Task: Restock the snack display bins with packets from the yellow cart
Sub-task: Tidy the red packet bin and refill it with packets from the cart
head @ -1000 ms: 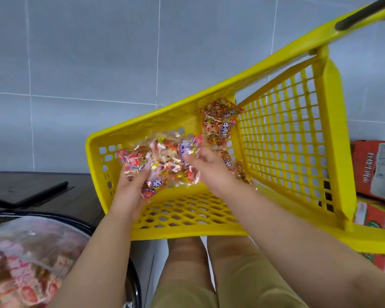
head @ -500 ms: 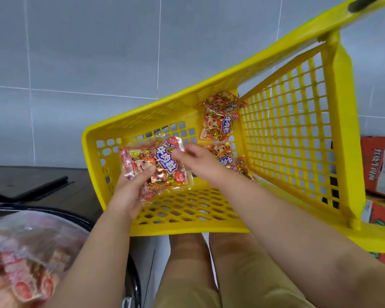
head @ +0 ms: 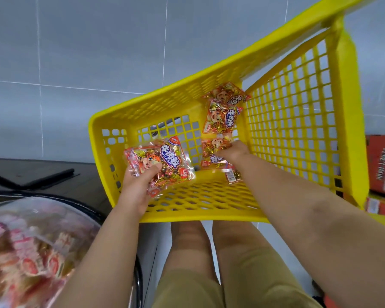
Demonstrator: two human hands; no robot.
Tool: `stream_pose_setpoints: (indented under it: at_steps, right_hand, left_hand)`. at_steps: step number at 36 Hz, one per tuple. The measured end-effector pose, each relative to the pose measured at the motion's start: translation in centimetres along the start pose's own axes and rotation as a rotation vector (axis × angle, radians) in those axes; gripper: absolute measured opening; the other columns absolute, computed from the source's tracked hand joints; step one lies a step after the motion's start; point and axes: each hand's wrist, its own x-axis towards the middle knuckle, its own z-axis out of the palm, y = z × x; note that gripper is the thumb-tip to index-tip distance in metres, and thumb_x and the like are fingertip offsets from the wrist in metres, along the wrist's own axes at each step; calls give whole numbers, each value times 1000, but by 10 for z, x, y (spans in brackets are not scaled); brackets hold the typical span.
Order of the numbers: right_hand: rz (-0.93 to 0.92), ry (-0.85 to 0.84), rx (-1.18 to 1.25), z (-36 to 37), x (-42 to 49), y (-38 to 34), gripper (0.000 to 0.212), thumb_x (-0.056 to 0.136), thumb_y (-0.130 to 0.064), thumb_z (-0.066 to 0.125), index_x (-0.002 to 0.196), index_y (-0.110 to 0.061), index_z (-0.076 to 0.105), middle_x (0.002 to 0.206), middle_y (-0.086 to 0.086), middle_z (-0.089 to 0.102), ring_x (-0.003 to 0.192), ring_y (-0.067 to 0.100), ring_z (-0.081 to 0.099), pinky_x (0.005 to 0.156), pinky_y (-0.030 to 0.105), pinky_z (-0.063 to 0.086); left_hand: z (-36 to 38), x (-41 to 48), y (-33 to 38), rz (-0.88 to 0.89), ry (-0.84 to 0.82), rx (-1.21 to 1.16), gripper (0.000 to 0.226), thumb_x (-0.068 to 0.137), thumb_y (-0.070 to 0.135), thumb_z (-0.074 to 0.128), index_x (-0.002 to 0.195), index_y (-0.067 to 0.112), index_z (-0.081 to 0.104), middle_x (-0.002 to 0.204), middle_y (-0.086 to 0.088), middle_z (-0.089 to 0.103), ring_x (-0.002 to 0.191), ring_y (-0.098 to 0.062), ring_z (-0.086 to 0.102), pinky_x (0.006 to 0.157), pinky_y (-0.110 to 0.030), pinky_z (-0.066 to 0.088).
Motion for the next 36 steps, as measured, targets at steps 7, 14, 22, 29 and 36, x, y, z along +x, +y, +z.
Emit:
stream_pose_setpoints:
  at_steps: [7, 14, 22, 29, 36]
  right_hand:
    - [-170, -120, 77, -29, -72, -2, 58, 76, -18, 76, 127, -7, 51, 123, 9, 56, 116, 27, 53, 82, 27, 41]
    - [-315, -476, 238, -57, -161, -11, 53, 82, 2, 65, 128, -17, 46, 103, 8, 63, 81, 22, 62, 62, 31, 51]
    - [-699, -424, -248, -69, -261, -44, 41, 70, 0, 73, 109, -9, 61, 84, 8, 66, 68, 11, 63, 61, 22, 52]
    - [-859, -487, 143, -25, -348, -66, 21, 81, -8, 70, 99, -14, 60, 82, 2, 65, 70, 11, 59, 64, 21, 48]
    - [-625, -891, 380, 53, -424, -63, 31, 99, -27, 43, 116, -5, 56, 103, 15, 65, 82, 26, 66, 78, 48, 54]
  left_hand:
    - [-11, -53, 11, 95, -3, -29, 42, 84, 6, 69, 118, 27, 57, 97, 4, 75, 84, -14, 73, 54, -30, 57]
    - [-27, -133, 6, 240, 86, -91, 34, 85, 6, 69, 106, 28, 55, 94, 3, 74, 75, -12, 73, 50, -29, 55]
    - [-57, -231, -26, 340, 241, -400, 61, 78, 8, 75, 126, 33, 47, 95, 7, 75, 80, -12, 73, 53, -32, 56]
    - [-107, -306, -55, 402, 420, -669, 106, 58, 32, 84, 147, 35, 28, 125, 2, 63, 101, -15, 67, 78, -43, 57]
    - [-166, -362, -87, 497, 575, -863, 125, 51, 41, 85, 153, 33, 13, 157, -3, 28, 139, -28, 35, 111, -58, 25]
